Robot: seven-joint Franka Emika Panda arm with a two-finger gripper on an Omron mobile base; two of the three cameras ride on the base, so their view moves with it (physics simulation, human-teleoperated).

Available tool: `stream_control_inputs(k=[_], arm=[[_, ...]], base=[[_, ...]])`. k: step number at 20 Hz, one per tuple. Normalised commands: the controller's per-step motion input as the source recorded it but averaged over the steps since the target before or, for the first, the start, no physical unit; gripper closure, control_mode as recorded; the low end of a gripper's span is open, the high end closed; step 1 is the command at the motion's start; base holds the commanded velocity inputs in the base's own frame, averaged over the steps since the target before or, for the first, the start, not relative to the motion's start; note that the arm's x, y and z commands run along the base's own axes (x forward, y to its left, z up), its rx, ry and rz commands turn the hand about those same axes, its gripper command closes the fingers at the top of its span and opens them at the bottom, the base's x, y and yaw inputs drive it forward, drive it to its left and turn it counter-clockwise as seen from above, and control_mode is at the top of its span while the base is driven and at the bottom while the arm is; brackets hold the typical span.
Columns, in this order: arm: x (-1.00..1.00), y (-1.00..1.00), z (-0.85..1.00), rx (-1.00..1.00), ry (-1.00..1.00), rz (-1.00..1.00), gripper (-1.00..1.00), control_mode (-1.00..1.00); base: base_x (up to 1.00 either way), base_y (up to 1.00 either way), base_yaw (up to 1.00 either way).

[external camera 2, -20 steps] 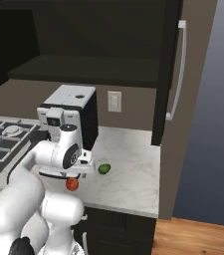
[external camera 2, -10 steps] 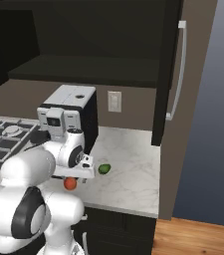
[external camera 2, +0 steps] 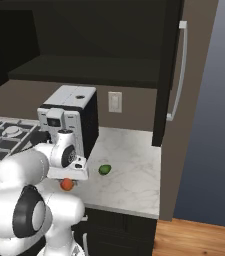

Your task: Pick the apple, avocado from the counter and place them in the cabinet. Then close the cabinet.

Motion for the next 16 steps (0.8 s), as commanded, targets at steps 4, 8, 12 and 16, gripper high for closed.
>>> stream_control_inputs(k=[4,8,12,16], arm=[[-0.95,0.00,0.72,0.00,-0.46,0.00,1.00,-1.00],[-0.50,-0.03,1.00,-0.01,-0.42,0.00,1.00,-1.00],[-0.26,-0.13,1.00,0.00,-0.48,-0.03,1.00,-1.00],[0.00,-0.21,1.00,0.00,-0.42,-0.07,1.00,-1.00]], base=[[0.00,0.00,0.00],[0.00,0.00,0.00],[0.00,0.00,0.00],[0.00,0.00,0.00]])
